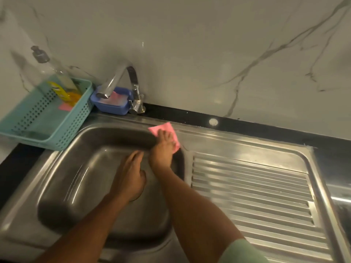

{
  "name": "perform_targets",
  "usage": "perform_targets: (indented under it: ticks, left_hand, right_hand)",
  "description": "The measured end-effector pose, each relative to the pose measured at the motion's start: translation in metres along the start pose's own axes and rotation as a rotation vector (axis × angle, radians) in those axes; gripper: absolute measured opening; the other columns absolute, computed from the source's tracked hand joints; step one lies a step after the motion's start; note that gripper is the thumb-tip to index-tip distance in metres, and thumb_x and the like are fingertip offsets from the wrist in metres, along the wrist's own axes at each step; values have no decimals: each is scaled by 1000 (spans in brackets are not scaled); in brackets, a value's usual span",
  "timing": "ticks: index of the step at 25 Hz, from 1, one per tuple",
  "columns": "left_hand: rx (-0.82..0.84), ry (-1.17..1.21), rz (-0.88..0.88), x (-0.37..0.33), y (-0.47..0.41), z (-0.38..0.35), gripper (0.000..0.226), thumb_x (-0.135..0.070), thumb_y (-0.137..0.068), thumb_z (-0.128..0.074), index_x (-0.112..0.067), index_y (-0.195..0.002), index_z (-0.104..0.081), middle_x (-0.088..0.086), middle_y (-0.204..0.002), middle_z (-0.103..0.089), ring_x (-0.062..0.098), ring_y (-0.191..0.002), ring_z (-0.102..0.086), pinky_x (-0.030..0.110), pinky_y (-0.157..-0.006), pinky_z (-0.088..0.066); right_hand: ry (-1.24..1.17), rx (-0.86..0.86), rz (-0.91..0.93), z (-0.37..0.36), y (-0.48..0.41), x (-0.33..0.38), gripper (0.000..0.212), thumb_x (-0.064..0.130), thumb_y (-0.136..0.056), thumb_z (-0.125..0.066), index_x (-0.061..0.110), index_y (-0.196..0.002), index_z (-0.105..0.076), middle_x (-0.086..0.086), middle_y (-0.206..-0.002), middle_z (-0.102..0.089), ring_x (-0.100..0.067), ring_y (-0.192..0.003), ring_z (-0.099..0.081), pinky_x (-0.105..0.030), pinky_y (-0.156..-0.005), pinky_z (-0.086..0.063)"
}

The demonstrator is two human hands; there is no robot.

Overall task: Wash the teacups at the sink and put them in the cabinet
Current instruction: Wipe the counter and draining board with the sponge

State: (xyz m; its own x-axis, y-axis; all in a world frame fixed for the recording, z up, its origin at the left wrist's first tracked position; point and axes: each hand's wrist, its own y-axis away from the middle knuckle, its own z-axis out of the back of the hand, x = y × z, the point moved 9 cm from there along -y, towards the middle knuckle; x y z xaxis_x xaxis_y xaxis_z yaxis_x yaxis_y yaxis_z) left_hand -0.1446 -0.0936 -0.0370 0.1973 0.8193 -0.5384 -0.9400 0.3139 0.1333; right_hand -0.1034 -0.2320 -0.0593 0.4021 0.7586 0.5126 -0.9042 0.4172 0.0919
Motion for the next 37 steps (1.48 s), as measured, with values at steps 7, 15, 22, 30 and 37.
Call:
perform_targets:
  ticks: [7,15,22,30,37]
  left_hand:
    - [-20,0,36,39,5,16,65,-7,-73,-62,-14,-137,-54,7,-135,-59,31,-124,-53,45,-101,-49]
    - [45,73,-172,-91,-15,-39,63,-4,-90,-57,-10,-152,-43,6,-157,-40,23,-144,-37,33,-119,-31]
    - [42,54,-213,-151,-16,-75,60,-5,-94,-54,-9,-152,-41,5,-156,-41,22,-142,-37,31,-116,-32]
    - [-6,23,-101,-87,-11,-48,61,-7,-94,-52,-10,-154,-39,5,-159,-36,21,-146,-34,30,-118,-30]
    - [12,27,-44,-10,-22,-14,64,-8,-91,-57,-9,-153,-40,9,-158,-37,26,-146,-33,36,-117,-33]
  right_hand:
    - [-756,223,-145,-30,40,37,31,15,-104,-49,16,-132,-61,-9,-120,-69,-23,-107,-67,-20,-75,-49]
    - [-845,-518,-393,209,37,-244,29,29,-106,-49,22,-134,-49,-8,-117,-65,-30,-100,-69,-53,-77,-62]
    - [-16,-362,-550,285,9,-365,58,-2,-94,-46,16,-148,-41,-25,-134,-52,-46,-120,-53,-50,-99,-45]
    - [400,-30,-516,155,-59,-230,70,26,-101,-46,14,-160,-11,-37,-156,-22,-57,-139,-28,-65,-104,-40]
    - [390,36,-238,49,-71,-51,62,19,-104,-42,7,-158,-15,-40,-153,-25,-61,-135,-31,-67,-103,-40]
